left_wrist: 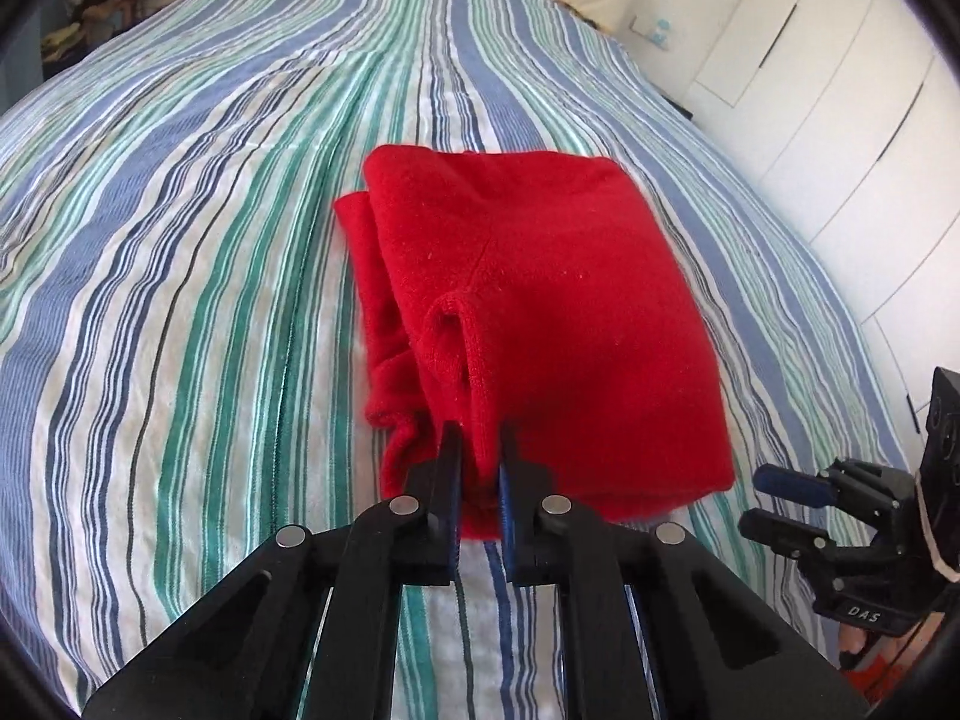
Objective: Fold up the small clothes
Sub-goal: 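Grasp the folded sweater end with the left gripper and fold it over the bundle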
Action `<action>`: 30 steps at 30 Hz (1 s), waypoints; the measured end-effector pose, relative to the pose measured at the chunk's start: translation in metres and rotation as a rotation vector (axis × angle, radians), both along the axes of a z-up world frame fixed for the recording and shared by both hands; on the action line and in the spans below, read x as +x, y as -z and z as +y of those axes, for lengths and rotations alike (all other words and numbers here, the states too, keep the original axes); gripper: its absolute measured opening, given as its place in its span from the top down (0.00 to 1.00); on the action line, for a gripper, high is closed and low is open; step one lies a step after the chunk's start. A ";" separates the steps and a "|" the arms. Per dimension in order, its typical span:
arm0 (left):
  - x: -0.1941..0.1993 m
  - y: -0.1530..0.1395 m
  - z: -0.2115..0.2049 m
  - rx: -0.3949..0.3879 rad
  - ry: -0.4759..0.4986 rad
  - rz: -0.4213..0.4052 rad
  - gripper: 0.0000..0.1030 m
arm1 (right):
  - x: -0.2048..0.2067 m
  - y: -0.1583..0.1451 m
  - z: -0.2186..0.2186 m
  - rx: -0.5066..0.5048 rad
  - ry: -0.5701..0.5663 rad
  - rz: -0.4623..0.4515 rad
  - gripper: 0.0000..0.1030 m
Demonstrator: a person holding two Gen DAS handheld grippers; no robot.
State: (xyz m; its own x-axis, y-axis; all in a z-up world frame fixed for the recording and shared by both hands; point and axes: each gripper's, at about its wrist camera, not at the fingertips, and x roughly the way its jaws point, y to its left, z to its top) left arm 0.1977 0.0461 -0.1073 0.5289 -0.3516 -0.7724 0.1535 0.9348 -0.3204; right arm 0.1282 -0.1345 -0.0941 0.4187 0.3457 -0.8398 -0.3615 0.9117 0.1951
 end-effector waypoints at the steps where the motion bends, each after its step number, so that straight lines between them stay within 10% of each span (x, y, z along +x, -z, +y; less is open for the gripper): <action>1: -0.001 -0.003 0.001 -0.014 0.001 0.004 0.93 | 0.004 0.002 0.005 -0.035 -0.018 -0.008 0.66; 4: -0.010 -0.012 0.003 -0.032 0.023 0.007 0.93 | 0.012 0.002 0.018 -0.117 -0.037 -0.081 0.67; 6: -0.015 -0.005 0.000 0.026 0.039 0.030 0.93 | 0.018 0.007 0.023 -0.173 -0.035 -0.086 1.00; 12: -0.003 0.017 0.007 -0.004 0.023 0.107 0.73 | 0.027 0.037 0.000 -0.175 0.030 0.043 1.00; 15: -0.011 0.000 0.024 -0.033 -0.013 0.070 0.29 | 0.031 0.022 -0.021 -0.020 0.083 0.072 0.78; 18: -0.015 -0.019 0.044 -0.125 -0.043 0.003 0.20 | 0.033 0.002 -0.048 0.104 0.142 0.053 0.47; 22: 0.021 -0.016 0.036 -0.202 -0.035 0.042 0.06 | 0.060 -0.002 -0.070 0.312 0.191 0.088 0.45; 26: 0.065 0.029 0.021 -0.164 -0.076 0.229 0.09 | 0.104 0.024 -0.062 0.506 0.250 0.174 0.37; 28: 0.065 0.032 0.013 -0.152 -0.064 0.197 0.20 | 0.121 0.050 -0.058 0.624 0.310 0.253 0.37; 30: 0.067 0.038 0.007 -0.173 -0.020 0.234 0.73 | 0.129 0.073 -0.046 0.707 0.332 0.328 0.49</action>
State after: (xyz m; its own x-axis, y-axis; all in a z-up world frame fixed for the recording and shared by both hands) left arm 0.2645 0.0531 -0.1449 0.3518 -0.4800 -0.8037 0.0385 0.8652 -0.4999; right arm 0.2574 -0.1802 -0.1673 0.3639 0.7375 -0.5688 0.0782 0.5844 0.8077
